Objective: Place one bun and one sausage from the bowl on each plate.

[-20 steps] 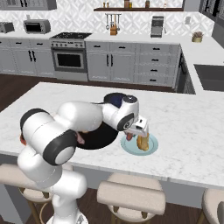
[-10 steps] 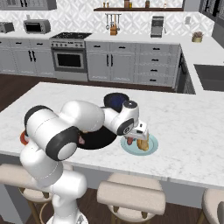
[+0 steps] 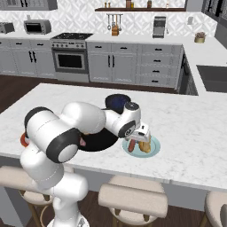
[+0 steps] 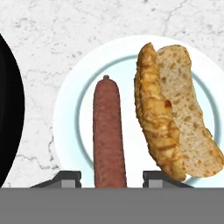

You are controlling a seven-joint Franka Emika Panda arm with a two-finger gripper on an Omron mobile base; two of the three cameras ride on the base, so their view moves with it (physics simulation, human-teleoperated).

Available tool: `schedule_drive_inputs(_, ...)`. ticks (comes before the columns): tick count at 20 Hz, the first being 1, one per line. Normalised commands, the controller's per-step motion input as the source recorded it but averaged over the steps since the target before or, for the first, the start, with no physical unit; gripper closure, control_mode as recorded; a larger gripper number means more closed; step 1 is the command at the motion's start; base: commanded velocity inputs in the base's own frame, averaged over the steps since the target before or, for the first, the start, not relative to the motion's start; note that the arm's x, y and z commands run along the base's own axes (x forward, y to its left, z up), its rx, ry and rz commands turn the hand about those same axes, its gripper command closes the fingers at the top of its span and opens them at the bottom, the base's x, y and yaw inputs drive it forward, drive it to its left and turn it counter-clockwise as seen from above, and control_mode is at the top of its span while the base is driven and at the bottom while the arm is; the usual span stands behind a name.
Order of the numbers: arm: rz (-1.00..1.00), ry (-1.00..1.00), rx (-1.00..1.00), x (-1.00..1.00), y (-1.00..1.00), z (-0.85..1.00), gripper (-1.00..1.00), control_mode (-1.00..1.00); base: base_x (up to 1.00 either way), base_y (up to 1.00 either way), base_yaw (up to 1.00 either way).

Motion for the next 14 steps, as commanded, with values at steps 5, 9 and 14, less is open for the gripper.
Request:
schedule_drive_inputs(5,0.0,0.0,0.0,0.0,0.0,0.05,-1.0,-1.0,0.0,0.0,0.0)
schedule_drive_inputs(9,0.0,-0.03,-0.05,-0.13,0.06,0.62,-1.0,-1.0,0.0,0.0,0.0)
schedule_drive_inputs(14,0.0,-0.08,0.04,-0.4,0.39,0.98,-1.0,-1.0,0.0,0.0,0.0)
